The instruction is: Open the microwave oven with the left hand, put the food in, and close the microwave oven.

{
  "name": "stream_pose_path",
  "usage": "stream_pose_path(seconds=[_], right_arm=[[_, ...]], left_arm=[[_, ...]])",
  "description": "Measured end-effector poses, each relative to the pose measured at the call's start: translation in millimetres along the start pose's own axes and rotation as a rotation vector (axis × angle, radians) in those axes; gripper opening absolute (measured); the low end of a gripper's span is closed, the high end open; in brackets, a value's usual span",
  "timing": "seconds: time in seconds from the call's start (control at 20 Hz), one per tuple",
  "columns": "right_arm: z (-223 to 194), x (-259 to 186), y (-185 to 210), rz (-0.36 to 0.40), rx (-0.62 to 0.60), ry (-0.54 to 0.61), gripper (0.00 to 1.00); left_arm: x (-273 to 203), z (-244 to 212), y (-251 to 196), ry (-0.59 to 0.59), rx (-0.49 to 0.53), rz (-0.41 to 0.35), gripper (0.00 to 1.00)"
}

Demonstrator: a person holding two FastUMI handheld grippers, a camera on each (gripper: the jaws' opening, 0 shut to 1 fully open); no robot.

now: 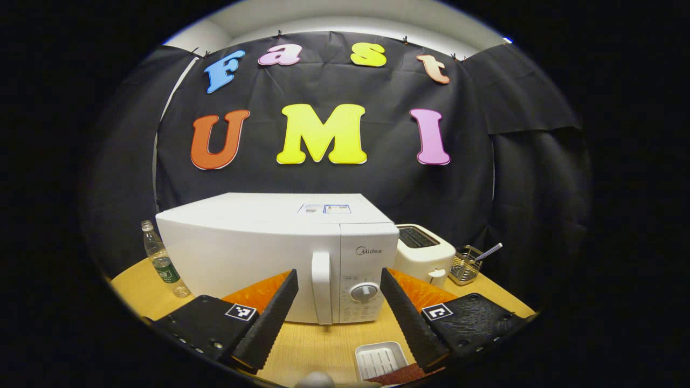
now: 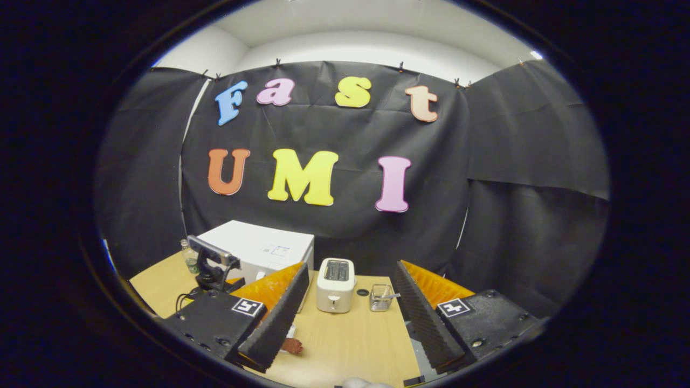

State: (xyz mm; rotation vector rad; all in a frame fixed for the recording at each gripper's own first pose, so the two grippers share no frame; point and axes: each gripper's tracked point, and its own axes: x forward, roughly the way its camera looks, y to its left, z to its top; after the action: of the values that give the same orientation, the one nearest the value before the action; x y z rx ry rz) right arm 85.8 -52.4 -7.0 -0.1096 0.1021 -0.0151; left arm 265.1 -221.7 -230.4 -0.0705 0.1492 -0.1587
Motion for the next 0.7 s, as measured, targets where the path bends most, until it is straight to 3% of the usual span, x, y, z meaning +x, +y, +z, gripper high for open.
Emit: stream_pose_path(seconds=[0.15, 0.3, 0.4, 0.45, 0.5, 0.55, 0.6, 0.65, 0.7], right_arm=[[-9, 0, -12, -0.028, -0.016, 0.022, 0.96], [-17, 0, -22, -0.052, -0.019, 0.039, 1.0], [-24, 0, -25, -0.056, -0.001, 0.055, 1.0], [-28, 1, -27, -0.058, 0.006, 0.066, 1.0], [-31, 2, -29, -0.061, 0.007, 0.07, 1.0], [-32, 2, -31, -0.067, 0.007, 0.072, 1.0], [-32, 1, -32, -0.069, 0.009, 0.075, 1.0], [-33, 2, -33, -0.069, 0.009, 0.075, 0.96], [-32, 2, -33, -0.071, 0.008, 0.071, 1.0]], left_arm=[[25, -14, 1, 0.019, -0.017, 0.015, 0.91], [39, -12, 9, -0.007, 0.007, 0.027, 0.88], [44, -16, 7, 0.002, 0.009, 0.008, 0.72], [44, -15, 7, 0.0, 0.016, 0.003, 0.58], [48, -15, 20, -0.006, 0.042, 0.05, 0.64], [48, -18, 20, 0.003, 0.028, 0.033, 0.4], [48, -17, 18, 0.0, 0.024, 0.032, 0.29], [47, -20, 17, 0.015, 0.026, 0.029, 0.3], [48, -21, 18, 0.02, 0.041, 0.034, 0.25]])
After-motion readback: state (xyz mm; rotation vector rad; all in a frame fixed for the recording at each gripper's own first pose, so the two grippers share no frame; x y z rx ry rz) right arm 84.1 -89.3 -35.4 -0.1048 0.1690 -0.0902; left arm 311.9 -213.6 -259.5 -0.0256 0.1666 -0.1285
